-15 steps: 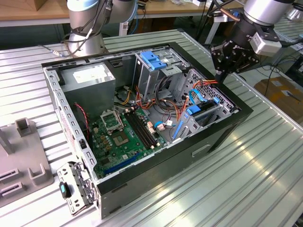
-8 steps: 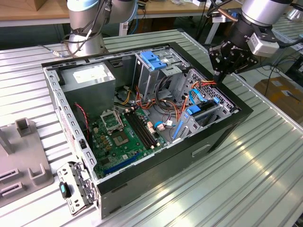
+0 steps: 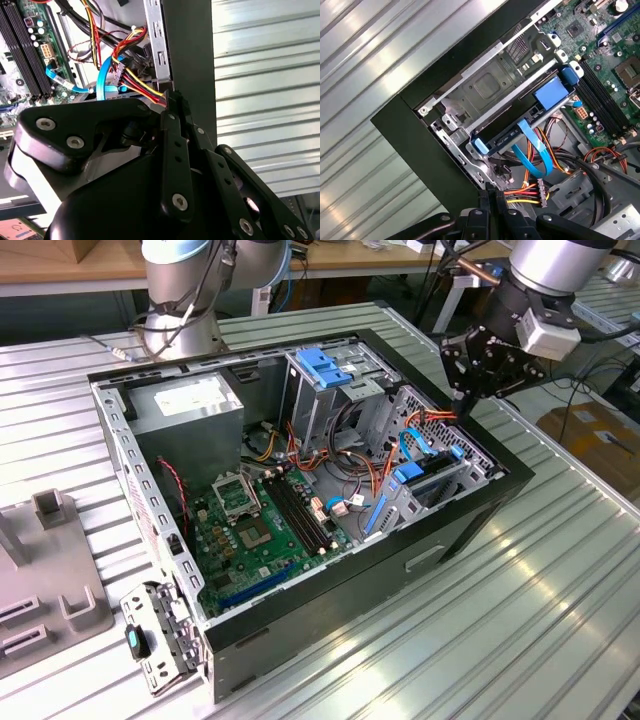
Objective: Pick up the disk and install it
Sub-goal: 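Insert the second disk wire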
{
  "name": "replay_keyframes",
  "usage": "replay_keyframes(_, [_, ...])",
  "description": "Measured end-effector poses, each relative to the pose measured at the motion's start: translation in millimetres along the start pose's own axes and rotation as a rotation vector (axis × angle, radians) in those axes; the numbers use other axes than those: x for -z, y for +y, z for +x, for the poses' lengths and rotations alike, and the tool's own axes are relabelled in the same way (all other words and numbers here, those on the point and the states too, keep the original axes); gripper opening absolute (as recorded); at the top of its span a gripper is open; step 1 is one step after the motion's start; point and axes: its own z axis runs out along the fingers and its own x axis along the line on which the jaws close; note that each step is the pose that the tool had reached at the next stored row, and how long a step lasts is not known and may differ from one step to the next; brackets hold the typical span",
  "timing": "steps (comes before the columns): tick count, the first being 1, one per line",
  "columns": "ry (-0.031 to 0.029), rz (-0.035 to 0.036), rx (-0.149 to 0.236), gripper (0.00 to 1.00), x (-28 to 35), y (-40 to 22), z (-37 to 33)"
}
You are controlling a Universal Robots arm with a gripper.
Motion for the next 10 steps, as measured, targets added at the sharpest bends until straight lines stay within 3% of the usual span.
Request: replay_keyframes(10, [0.0185,-0.0136,-0.136,0.16,0.0,0.0,0.0])
